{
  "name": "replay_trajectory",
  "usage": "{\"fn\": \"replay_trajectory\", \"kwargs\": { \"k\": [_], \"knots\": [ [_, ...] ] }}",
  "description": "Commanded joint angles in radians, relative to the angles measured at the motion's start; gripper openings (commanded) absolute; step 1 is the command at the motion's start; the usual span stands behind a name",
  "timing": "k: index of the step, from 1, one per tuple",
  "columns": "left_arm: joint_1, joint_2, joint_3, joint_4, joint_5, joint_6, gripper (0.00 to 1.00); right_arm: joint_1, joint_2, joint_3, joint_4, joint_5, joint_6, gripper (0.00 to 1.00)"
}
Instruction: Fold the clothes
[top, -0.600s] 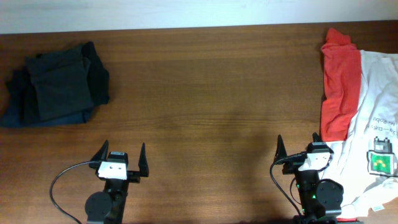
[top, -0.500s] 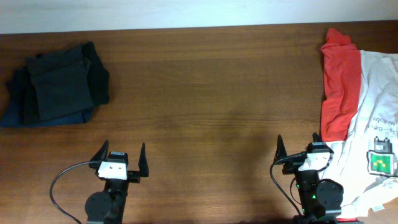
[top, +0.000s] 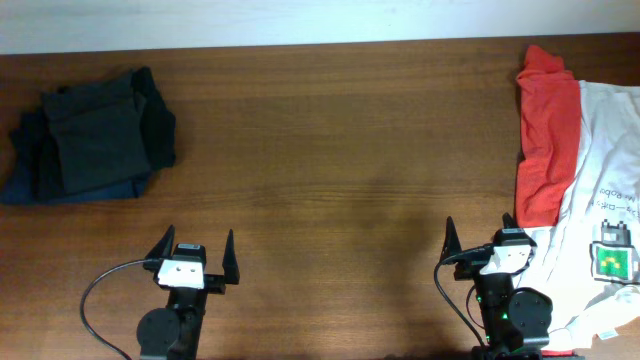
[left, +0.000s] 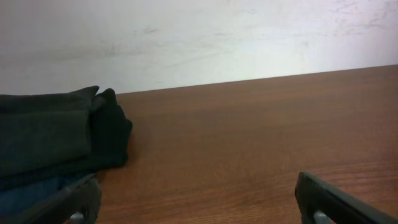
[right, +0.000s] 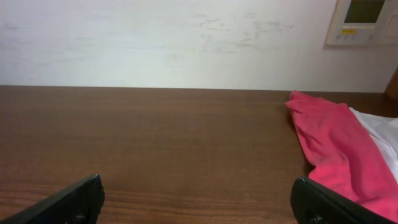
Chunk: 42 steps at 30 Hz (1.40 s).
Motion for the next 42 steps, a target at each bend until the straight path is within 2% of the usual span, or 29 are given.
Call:
{"fn": "replay_trajectory", "kwargs": {
  "k": [1, 40, 42],
  "knots": [
    [-0.005, -0.008, -0.008, -0.001, -0.01, 0.001, 0.99, -0.006, -0.004, -0.005, -0.007, 0.009, -0.006, 0.99],
    [-0.005, -0.008, -0.008, 0.0, 0.002, 0.0, 0.99, -0.006, -0.004, -0.005, -0.005, 0.009, -0.007, 0.99],
    [-0.005, -0.008, -0.008, 0.0, 0.002, -0.031, 0.99, -0.006, -0.003, -0.005, -0.007, 0.008, -0.006, 0.99]
  ]
}}
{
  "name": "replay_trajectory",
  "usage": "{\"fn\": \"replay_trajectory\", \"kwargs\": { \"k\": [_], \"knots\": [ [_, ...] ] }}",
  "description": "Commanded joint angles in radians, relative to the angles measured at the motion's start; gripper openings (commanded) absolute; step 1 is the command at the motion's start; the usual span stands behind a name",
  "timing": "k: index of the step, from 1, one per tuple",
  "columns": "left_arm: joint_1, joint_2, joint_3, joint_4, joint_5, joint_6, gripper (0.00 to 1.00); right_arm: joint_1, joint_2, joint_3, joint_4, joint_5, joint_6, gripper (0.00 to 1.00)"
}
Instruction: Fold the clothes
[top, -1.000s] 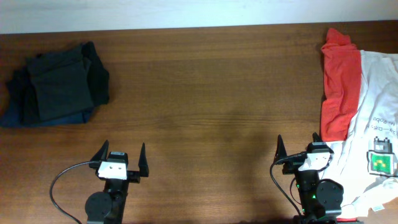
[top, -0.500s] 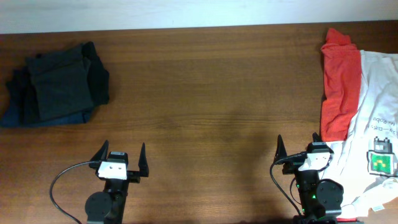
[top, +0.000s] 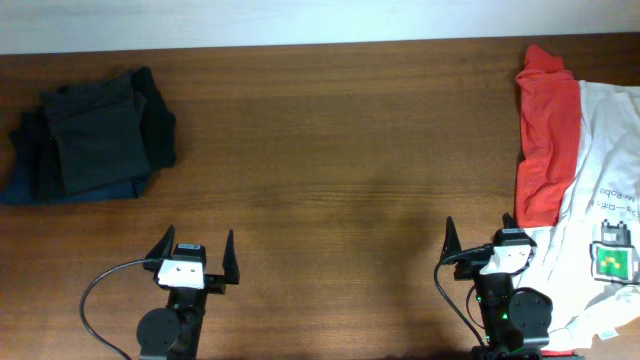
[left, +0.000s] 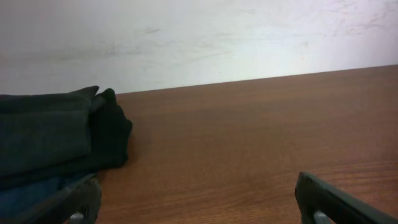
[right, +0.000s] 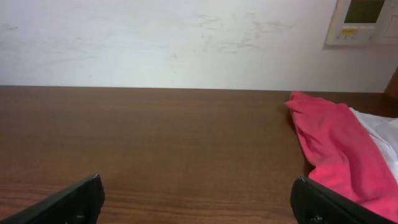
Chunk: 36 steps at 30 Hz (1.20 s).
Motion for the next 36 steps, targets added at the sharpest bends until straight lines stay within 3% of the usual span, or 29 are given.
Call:
{"fn": "replay_trajectory", "kwargs": {
  "k": [1, 6, 13, 18, 24, 27, 30, 36],
  "knots": [
    [-0.005, -0.008, -0.008, 0.0, 0.002, -0.045, 0.99, -0.006, -0.003, -0.005, -0.007, 0.006, 0.006, 0.99],
    [-0.005, 0.018, 0.034, -0.019, 0.009, -0.045, 0.99, -0.006, -0.002, 0.033, -0.043, 0.016, 0.029, 0.99],
    [-0.005, 0.251, 0.254, -0.186, 0.009, -0.044, 0.99, -0.006, 0.1, 0.206, -0.258, 0.039, 0.047, 0.98],
    [-0.005, 0.489, 0.437, -0.22, 0.021, -0.044, 0.99, -0.006, 0.375, 0.389, -0.439, 0.08, 0.079, 0.99],
    [-0.005, 0.715, 0.613, -0.388, 0.048, -0.044, 0.99, -0.007, 0.806, 0.657, -0.577, 0.026, 0.096, 0.99],
    [-0.005, 0.75, 0.625, -0.398, 0.088, -0.044, 0.99, -0.008, 0.917, 0.699, -0.594, 0.019, 0.099, 0.99],
    [-0.005, 0.752, 0.625, -0.4, 0.088, -0.044, 0.99, -0.057, 1.05, 0.699, -0.682, 0.275, 0.399, 0.99],
    [-0.005, 0.752, 0.625, -0.405, 0.087, -0.044, 0.99, -0.224, 1.292, 0.699, -0.681, 0.268, 0.407, 1.0]
  ]
}}
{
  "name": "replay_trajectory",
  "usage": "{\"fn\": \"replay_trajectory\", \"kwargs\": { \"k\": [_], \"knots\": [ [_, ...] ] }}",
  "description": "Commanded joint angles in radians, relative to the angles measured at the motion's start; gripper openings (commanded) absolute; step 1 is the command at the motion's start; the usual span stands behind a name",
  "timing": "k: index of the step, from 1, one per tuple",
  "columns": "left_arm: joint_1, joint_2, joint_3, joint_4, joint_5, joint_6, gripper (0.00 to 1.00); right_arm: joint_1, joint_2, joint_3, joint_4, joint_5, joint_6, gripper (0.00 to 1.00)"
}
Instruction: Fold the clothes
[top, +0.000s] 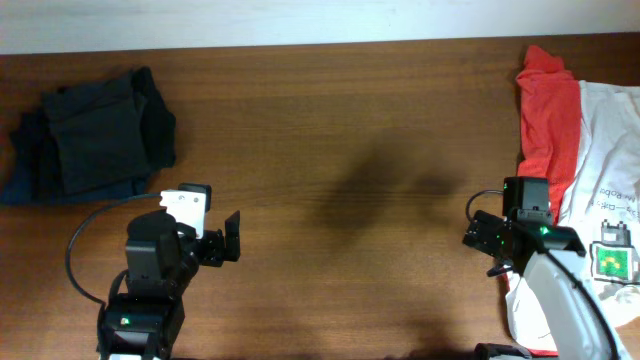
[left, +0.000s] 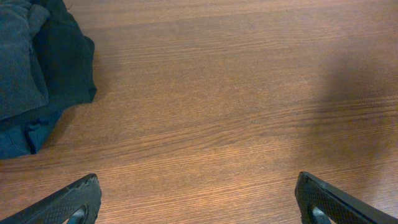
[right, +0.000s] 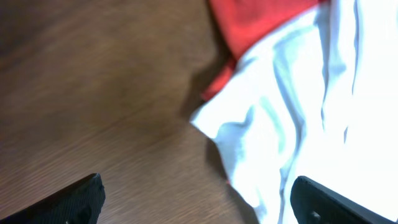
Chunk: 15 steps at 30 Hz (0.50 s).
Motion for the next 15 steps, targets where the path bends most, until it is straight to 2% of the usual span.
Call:
{"fn": "replay_trajectory", "kwargs": {
  "k": [1, 3, 4, 6, 9, 11, 14, 15],
  "knots": [
    [-0.005, -0.001, 0.023, -0.001, 0.015, -0.006, 0.99, -0.079, 0.099, 0.01, 0.011, 0.043, 0.04, 1.0],
    [-0.005, -0.001, 0.023, -0.001, 0.014, -0.006, 0.99, -0.126, 0.14, 0.01, 0.023, 0.044, 0.04, 0.91],
    [-0.005, -0.001, 0.023, -0.001, 0.014, -0.006, 0.99, -0.143, 0.151, 0.01, 0.031, 0.043, 0.04, 0.82],
    [-0.005, -0.001, 0.023, -0.001, 0.014, -0.006, 0.99, -0.159, 0.161, 0.01, 0.035, 0.043, 0.04, 0.75],
    [-0.005, -0.001, 0.023, 0.0, 0.014, -0.006, 0.99, -0.16, 0.163, 0.009, 0.025, 0.042, 0.04, 0.48],
    [-0.005, -0.001, 0.023, 0.0, 0.014, -0.006, 0.99, -0.16, 0.163, 0.009, 0.021, 0.042, 0.04, 0.38],
    [-0.005, -0.001, 0.023, 0.0, 0.014, -0.006, 0.99, -0.16, 0.163, 0.009, 0.013, 0.042, 0.04, 0.36],
    [-0.005, -0.001, 0.023, 0.0, 0.014, -0.006, 0.99, -0.16, 0.163, 0.009, 0.012, 0.042, 0.04, 0.43]
  ]
}}
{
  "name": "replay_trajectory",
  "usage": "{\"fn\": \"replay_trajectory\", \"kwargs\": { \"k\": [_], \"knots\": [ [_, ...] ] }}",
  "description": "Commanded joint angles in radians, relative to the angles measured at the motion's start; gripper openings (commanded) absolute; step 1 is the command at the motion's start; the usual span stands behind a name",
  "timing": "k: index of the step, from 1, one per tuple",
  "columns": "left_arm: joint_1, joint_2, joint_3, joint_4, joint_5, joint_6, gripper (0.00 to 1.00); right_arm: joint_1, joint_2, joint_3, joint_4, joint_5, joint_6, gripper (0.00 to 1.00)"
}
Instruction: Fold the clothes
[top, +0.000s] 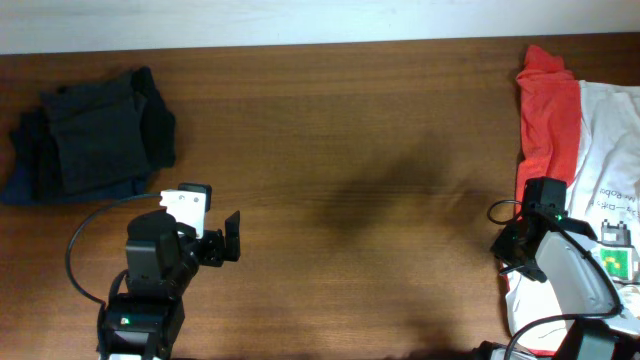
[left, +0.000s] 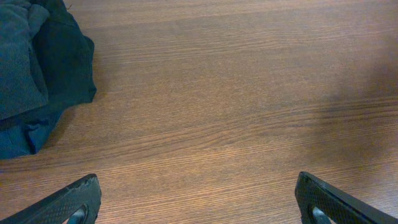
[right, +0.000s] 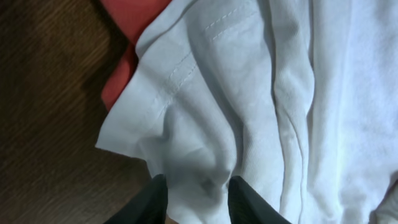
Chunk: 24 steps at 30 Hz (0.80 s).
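Observation:
A white shirt (top: 605, 130) lies crumpled at the table's right edge, with a red garment (top: 545, 120) along its left side. My right gripper (top: 512, 258) is down at the shirt's near left corner. In the right wrist view its fingers (right: 155, 199) stand close together with a fold of the white shirt (right: 249, 93) bunched between them, shut on it. My left gripper (top: 208, 250) hangs open over bare wood at the front left; its fingertips (left: 81, 199) are far apart with nothing between them.
A folded pile of dark clothes (top: 95, 135) sits at the back left, its edge showing in the left wrist view as dark cloth (left: 37, 74). The brown wooden table (top: 350, 130) spans the view. A green printed patch (top: 610, 262) shows on the shirt.
My right gripper has moved right and down onto the white shirt's corner, and its fingers have come together on a fold of the cloth. The left arm has not moved.
Both arms rested low at the front edge with open grippers facing the wall, unchanged over two moments. Then both were raised and looking down, the right one open over the shirt's edge. Now the right gripper grips the shirt's corner.

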Motion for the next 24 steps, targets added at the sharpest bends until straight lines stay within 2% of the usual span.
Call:
{"fn": "replay_trajectory", "kwargs": {
  "k": [1, 7, 8, 15, 16, 18, 19, 24],
  "knots": [
    [-0.005, -0.001, 0.023, 0.0, 0.014, -0.006, 0.99, -0.006, 0.008, 0.008, -0.011, 0.02, 0.009, 0.43],
    [-0.005, -0.001, 0.023, 0.0, 0.014, -0.006, 0.99, -0.006, 0.008, -0.005, -0.011, 0.012, 0.009, 0.42],
    [-0.005, -0.001, 0.023, 0.0, 0.014, -0.006, 0.99, -0.006, 0.008, -0.006, -0.011, 0.012, 0.009, 0.38],
    [-0.005, -0.001, 0.023, 0.0, 0.014, -0.006, 0.99, -0.006, 0.008, -0.05, 0.01, 0.012, 0.009, 0.38],
    [-0.005, -0.001, 0.023, 0.0, 0.014, -0.006, 0.99, -0.006, 0.008, -0.05, 0.014, 0.012, 0.009, 0.32],
    [-0.005, -0.001, 0.023, 0.0, 0.014, -0.006, 0.99, -0.006, 0.008, -0.05, 0.022, 0.013, 0.009, 0.08],
    [-0.005, -0.001, 0.023, 0.0, 0.014, -0.006, 0.99, -0.006, 0.008, -0.048, 0.024, 0.012, 0.009, 0.04],
    [-0.005, -0.001, 0.023, 0.0, 0.014, -0.006, 0.99, -0.006, 0.007, 0.059, -0.037, 0.005, 0.008, 0.04]
  ]
}}
